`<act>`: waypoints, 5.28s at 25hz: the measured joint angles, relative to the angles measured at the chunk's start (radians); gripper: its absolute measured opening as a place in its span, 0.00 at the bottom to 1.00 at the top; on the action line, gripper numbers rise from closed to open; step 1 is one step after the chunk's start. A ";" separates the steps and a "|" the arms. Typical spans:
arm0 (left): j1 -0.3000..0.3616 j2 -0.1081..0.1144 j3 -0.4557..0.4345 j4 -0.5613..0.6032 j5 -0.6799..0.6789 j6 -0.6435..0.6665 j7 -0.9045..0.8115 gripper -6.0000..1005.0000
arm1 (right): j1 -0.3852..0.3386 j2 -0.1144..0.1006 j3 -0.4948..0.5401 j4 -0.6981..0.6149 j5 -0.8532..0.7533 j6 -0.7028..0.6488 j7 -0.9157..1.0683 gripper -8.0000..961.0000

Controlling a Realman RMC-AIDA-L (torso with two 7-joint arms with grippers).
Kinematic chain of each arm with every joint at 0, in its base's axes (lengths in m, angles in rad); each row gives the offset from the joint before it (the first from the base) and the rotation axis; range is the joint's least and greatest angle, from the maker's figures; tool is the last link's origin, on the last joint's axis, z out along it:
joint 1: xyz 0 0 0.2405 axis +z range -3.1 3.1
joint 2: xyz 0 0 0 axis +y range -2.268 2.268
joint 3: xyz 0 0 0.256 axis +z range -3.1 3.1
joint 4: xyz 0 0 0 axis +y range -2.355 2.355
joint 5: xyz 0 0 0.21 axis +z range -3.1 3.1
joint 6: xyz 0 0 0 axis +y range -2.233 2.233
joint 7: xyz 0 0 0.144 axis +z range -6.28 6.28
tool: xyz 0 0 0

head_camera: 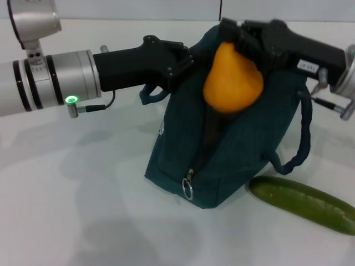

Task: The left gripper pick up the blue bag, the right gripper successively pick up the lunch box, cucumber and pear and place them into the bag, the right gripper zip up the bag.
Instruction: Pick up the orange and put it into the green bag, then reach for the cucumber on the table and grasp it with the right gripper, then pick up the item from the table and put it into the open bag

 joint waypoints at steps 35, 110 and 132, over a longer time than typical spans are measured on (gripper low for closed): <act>0.020 -0.003 0.005 -0.006 -0.013 -0.075 0.006 0.06 | -0.490 -0.034 -0.039 -0.830 -0.227 0.068 0.253 0.61; -0.001 -0.002 0.006 -0.016 -0.005 -0.069 0.030 0.06 | -0.247 -0.011 -0.037 -1.008 -1.070 -0.272 0.935 0.57; 0.000 -0.002 0.006 -0.006 -0.023 -0.016 0.019 0.06 | -0.205 -0.012 0.459 -0.400 -0.302 -0.393 0.248 0.60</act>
